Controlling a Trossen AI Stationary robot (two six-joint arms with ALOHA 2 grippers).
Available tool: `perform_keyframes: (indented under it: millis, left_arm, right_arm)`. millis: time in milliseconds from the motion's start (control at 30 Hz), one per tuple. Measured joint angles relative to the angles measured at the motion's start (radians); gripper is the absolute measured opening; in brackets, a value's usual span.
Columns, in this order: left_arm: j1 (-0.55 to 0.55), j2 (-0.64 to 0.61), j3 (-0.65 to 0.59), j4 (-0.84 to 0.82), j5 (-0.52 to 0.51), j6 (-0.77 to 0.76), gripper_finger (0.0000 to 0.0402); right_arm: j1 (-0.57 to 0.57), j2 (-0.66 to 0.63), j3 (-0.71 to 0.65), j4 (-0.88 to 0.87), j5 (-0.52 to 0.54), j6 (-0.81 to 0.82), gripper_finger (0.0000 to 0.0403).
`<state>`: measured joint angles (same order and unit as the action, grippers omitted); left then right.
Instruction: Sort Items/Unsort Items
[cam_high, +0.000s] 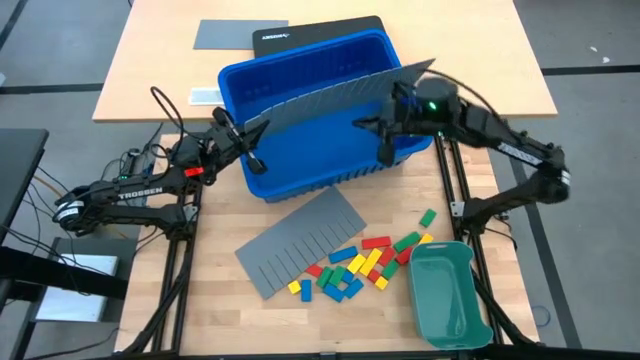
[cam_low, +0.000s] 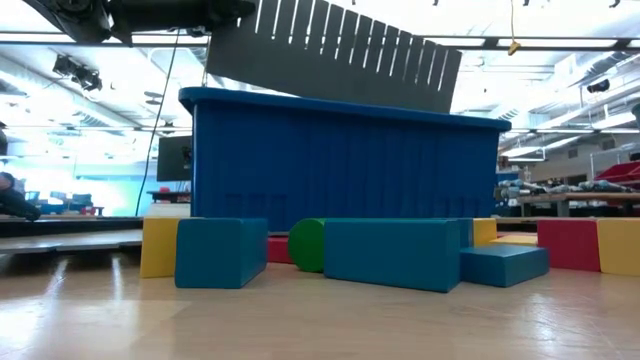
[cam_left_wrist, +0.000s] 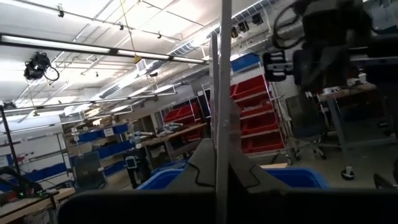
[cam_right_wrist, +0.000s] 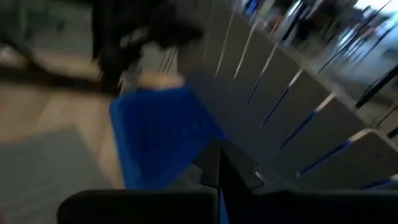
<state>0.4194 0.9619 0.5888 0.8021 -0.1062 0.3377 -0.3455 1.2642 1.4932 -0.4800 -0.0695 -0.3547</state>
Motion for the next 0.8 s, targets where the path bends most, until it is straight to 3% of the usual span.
perform_keyframes:
  millis: [167, 333, 433, 533, 800]
  left_arm:
    - [0.0, 0.0, 0.0, 0.007, 0.0, -0.007, 0.0003]
    - [0.001, -0.001, 0.0, 0.019, -0.001, -0.01, 0.0004]
    - [0.001, -0.001, 0.0, 0.017, -0.005, -0.024, 0.0004]
    - [0.001, -0.001, 0.0, 0.018, -0.005, -0.029, 0.0004]
    - [0.001, -0.001, 0.0, 0.016, -0.004, -0.032, 0.0004]
  right_arm:
    - [0.037, -0.116, -0.304, 0.472, 0.014, 0.07, 0.0002]
    - [0.049, -0.126, -0.412, 0.734, 0.038, 0.135, 0.0001]
    - [0.041, -0.112, -0.337, 0.652, 0.062, 0.152, 0.0005]
    - [0.03, -0.069, -0.193, 0.447, 0.101, 0.131, 0.002]
    - [0.0, 0.151, 0.259, -0.078, 0.194, -0.091, 0.008]
